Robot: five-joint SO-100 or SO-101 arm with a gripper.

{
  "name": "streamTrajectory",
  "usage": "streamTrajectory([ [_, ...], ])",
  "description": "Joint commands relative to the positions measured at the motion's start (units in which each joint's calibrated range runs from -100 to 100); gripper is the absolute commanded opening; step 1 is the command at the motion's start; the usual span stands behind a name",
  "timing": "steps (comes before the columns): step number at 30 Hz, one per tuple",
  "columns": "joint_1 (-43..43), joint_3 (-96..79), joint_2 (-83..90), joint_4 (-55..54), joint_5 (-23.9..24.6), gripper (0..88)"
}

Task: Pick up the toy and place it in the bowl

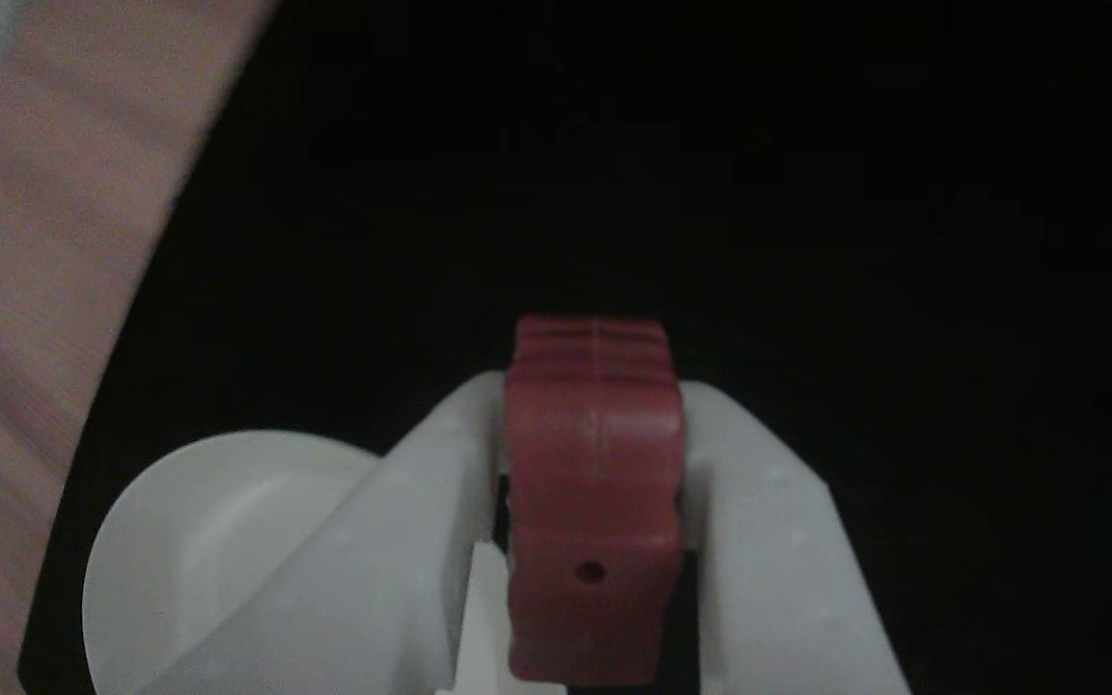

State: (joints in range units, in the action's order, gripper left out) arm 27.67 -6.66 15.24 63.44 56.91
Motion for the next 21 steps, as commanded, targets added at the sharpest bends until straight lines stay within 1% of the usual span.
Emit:
streamTrajectory([
  [1, 5.66, -18.17, 11.9, -14.42, 0.19, 2.1],
  [2, 6.75, -21.69, 13.57, -16.96, 0.34, 2.2],
  [3, 8.92, -28.54, 16.57, -20.43, 2.27, 2.2],
  [6, 12.94, -36.38, 20.57, -22.38, 4.94, 2.2],
  [8, 15.61, -41.24, 23.15, -22.38, 5.67, 2.2],
  [14, 17.79, -49.09, 24.07, -22.38, 5.72, 2.2],
  [21, 17.62, -53.59, 24.07, -22.38, 6.19, 2.2],
])
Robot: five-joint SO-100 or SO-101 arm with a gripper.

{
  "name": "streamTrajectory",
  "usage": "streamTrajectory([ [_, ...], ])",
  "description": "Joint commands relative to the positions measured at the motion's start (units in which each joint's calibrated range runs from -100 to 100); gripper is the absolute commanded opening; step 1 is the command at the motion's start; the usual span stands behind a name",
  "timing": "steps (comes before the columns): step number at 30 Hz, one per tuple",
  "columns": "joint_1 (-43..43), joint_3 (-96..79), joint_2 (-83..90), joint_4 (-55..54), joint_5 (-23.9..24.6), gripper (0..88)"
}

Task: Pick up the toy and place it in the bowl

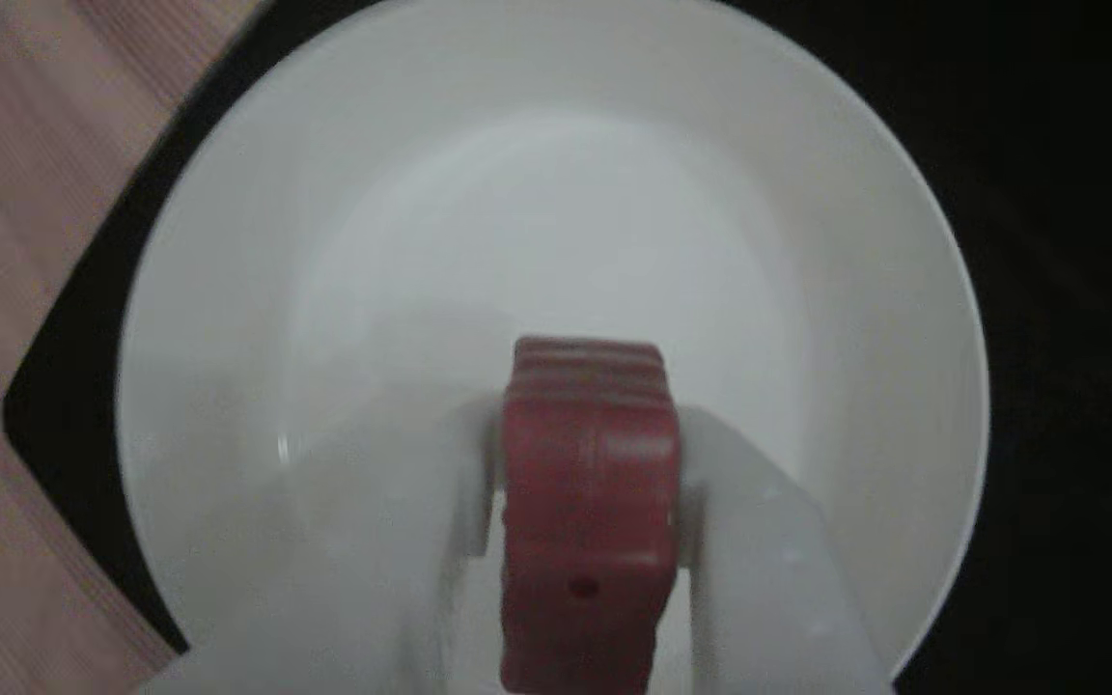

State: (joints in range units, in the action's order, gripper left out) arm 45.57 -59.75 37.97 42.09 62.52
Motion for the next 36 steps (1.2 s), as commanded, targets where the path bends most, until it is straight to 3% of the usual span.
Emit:
streamTrajectory([
  [1, 0.06, -1.22, 1.34, -1.02, 1.99, 2.7],
  [4, 0.31, -2.12, 1.34, -1.02, 3.6, 8.1],
  [7, 0.31, -2.21, 1.34, -0.93, 3.5, 19.0],
  [19, -1.53, 0.85, 2.59, -3.22, 3.03, 18.8],
  [25, -10.39, 0.76, 10.76, -7.2, -3.75, 3.5],
  [33, -22.77, -0.14, 17.6, -6.61, -16.38, 2.6],
  [36, -29.13, -0.14, 19.43, -6.61, -26.41, 2.6],
])
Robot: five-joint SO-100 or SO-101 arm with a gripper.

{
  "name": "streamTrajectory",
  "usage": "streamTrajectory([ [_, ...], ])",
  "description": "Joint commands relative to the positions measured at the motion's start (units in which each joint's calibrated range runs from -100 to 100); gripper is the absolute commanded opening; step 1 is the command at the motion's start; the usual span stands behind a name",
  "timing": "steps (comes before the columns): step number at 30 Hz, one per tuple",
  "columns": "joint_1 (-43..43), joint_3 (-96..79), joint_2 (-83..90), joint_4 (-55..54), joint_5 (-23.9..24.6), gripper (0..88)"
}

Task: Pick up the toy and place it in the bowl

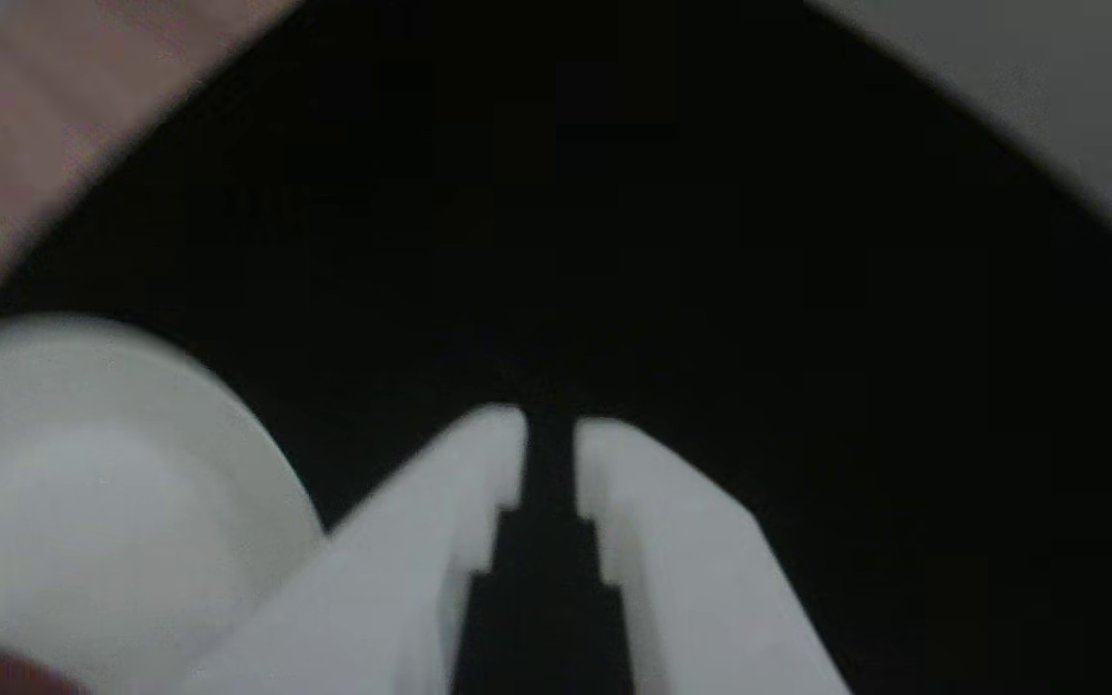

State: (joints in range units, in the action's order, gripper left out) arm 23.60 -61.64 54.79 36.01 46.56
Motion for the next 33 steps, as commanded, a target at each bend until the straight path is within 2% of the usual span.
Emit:
streamTrajectory([
  [1, -8.58, 1.75, 3.11, -0.53, -13.32, 2.6],
  [3, -11.84, -0.41, 5.03, -0.7, -20.94, 2.6],
  [7, -14.77, -7.71, 10.28, -0.87, -28.92, 2.6],
  [8, -16.11, -11.68, 14.03, -0.95, -32.21, 2.6],
  [11, -18.28, -17.54, 20.12, -0.53, -35.6, 2.6],
  [15, -20.79, -26.91, 28.96, 0.4, -36.6, 2.6],
  [20, -22.88, -31.69, 35.29, 7.18, -36.96, 2.6],
  [24, -23.14, -32.23, 38.38, 13.1, -41.29, 2.6],
  [27, -23.22, -32.86, 40.71, 20.56, -41.45, 2.6],
  [33, -23.22, -35.38, 44.63, 24.7, -41.45, 2.6],
])
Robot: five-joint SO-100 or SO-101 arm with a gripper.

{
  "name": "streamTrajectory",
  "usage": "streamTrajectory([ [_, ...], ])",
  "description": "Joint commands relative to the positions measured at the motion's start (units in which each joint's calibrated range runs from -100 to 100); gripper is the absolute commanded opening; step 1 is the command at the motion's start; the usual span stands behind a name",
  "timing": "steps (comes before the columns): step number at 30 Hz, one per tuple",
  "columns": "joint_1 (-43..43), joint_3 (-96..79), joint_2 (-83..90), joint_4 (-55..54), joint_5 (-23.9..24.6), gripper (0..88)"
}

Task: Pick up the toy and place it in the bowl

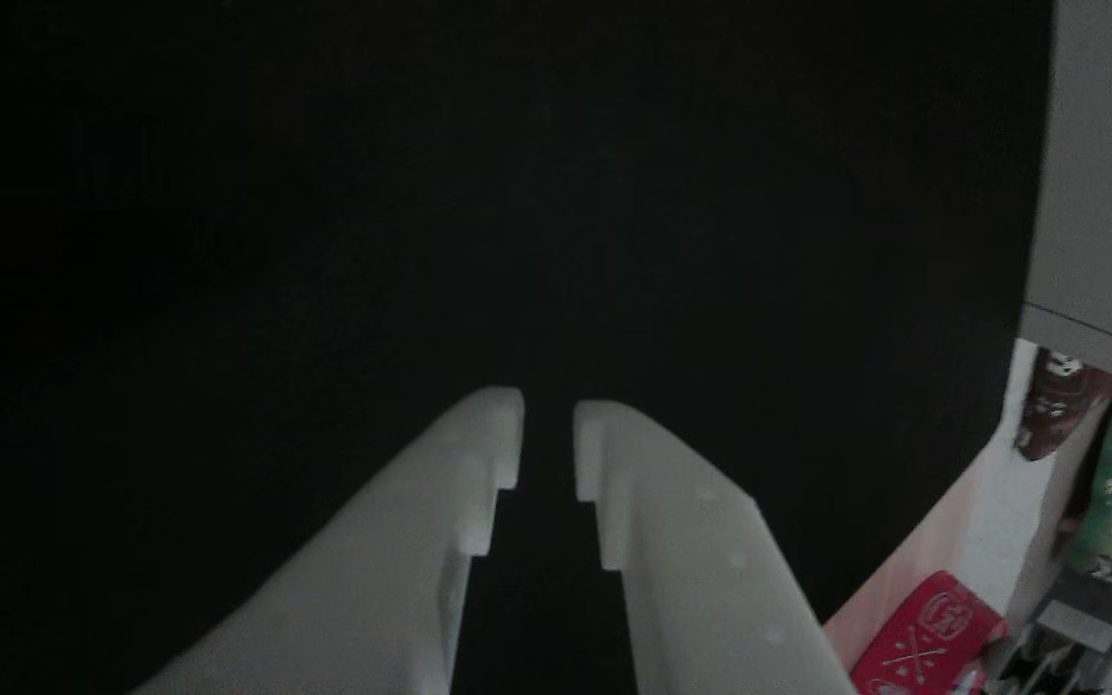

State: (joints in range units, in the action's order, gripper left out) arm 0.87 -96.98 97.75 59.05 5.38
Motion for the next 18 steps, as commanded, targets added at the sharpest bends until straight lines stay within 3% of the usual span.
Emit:
streamTrajectory([
  [1, -0.58, -0.05, 1.66, 1.66, -0.32, 2.6],
  [18, -0.66, -0.5, 1.75, 0.89, 0.0, 2.6],
])
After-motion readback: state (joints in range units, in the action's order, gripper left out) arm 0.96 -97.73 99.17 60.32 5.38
